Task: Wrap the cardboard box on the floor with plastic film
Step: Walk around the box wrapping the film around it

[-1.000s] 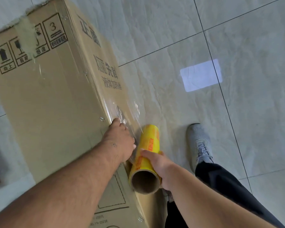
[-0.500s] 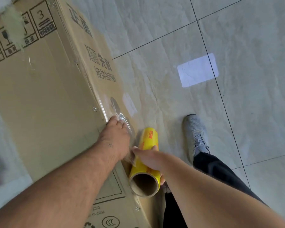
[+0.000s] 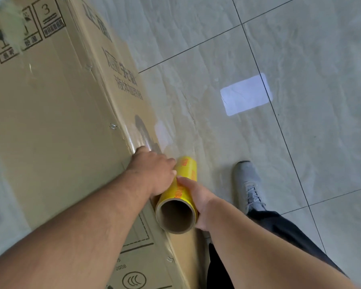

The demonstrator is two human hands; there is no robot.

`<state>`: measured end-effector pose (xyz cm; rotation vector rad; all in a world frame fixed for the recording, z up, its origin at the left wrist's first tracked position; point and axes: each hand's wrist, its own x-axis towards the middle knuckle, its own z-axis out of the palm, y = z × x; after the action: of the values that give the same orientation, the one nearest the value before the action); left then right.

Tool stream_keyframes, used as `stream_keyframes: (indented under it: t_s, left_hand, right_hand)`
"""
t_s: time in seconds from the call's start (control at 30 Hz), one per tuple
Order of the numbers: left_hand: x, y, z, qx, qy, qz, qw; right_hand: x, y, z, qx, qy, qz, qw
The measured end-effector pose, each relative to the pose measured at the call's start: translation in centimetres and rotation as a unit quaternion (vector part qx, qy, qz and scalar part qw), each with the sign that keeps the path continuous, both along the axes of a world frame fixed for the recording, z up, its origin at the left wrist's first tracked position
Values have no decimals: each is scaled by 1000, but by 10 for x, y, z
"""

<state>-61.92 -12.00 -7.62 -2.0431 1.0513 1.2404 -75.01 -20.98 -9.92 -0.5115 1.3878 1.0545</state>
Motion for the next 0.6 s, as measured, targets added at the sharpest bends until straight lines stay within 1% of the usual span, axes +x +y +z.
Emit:
stream_keyframes:
  t_s: [0.07,0.1,0.17,0.2,0.3,0.4,0.47,0.53,0.6]
  left_hand:
    - [-11,5,0,48,-7,-75,996]
    - [-15,6,2,61,-13,-100,993]
    - [-22,5,7,54,-17,-103,993]
    - [-26,3,10,48,-14,-95,994]
    - [-35,-1,11,64,-19,-100,993]
    - [-34,0,8,106,-25,-134,985]
    - [-32,1,5,105,-11,-142,984]
    - [-32,1,5,76,14,-119,990]
    - [-33,3,2,55,18,-112,992]
  right_hand:
    - [-6,2,-1,-46,-26,103,993]
    - [-11,3,0,-75,-44,168,982]
    - [-24,2,4,-110,-60,280,952]
    - [-29,0,6,-110,-56,310,943]
    - [-32,1,6,-83,-36,367,926]
    - [-12,10,5,-52,-56,428,900]
    - [0,9,3,-20,-81,438,895]
    - [1,1,6,-5,-96,428,899]
    - [-8,-8,5,-13,-91,381,920]
